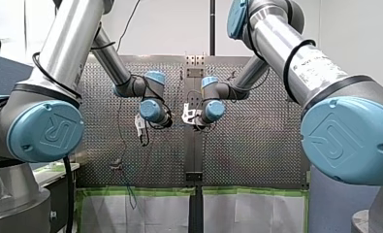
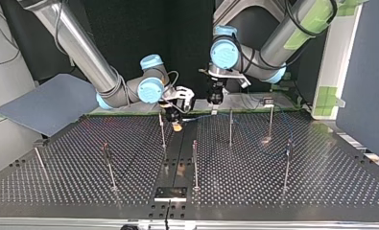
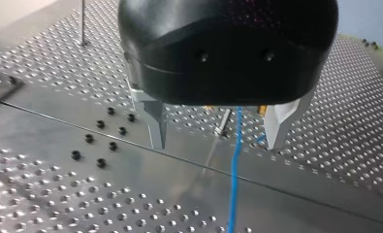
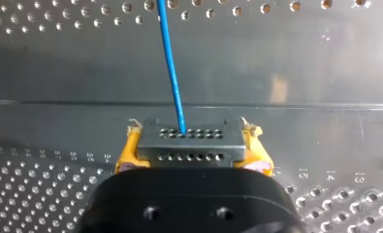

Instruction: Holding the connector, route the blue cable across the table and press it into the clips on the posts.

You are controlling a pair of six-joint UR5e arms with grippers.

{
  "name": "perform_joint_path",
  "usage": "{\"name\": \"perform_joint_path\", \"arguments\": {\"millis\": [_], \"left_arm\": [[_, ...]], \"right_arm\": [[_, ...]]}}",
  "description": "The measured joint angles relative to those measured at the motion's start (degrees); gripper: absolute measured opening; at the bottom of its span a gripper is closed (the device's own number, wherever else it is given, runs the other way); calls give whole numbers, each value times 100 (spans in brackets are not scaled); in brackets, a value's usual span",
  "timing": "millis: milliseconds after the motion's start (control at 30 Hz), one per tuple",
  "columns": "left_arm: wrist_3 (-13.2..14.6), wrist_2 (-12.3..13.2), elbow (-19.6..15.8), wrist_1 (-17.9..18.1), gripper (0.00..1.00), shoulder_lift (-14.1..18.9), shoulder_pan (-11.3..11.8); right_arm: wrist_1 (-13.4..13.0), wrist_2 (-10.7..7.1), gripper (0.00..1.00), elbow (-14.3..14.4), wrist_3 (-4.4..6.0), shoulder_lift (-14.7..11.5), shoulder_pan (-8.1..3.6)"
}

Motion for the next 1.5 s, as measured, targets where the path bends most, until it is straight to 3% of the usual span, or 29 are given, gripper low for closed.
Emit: {"name": "perform_joint_path", "arguments": {"millis": [200, 467, 767, 1100, 1167, 1200, 1233, 1267, 1300, 1367, 1500], "left_arm": [[1, -32, 134, 171, 100, -312, -29], [-83, -83, 363, 181, 100, -445, 34], [-126, -111, 833, -143, 100, -873, 68], [-42, -425, 1279, -467, 100, -1095, 17], [0, -507, 1315, -495, 81, -1097, -6], [13, -534, 1322, -498, 81, -1099, -15], [27, -564, 1331, -499, 59, -1099, -28], [35, -579, 1334, -501, 46, -1100, -36], [40, -591, 1336, -505, 46, -1100, -42], [46, -609, 1336, -512, 5, -1099, -49], [44, -707, 1336, -539, 0, -1098, -49]], "right_arm": [[0, 1, 0, 0, -1, 0, -5], [-16, 6, 0, -1, -3, 0, -9], [-18, 2, 0, -1, -1, 0, -11], [-19, 5, 0, -1, 1, 0, -18], [-19, 7, 0, 0, 2, 0, -19], [-19, 7, 0, 0, 4, 0, -19], [-19, 7, 0, -1, 6, 0, -19], [-19, 7, 0, 0, 6, 0, -20], [-20, 6, 0, -1, 6, 0, -19], [-20, 3, 0, -1, 4, 0, -20], [-16, 0, 0, -1, 2, 0, -21]]}}
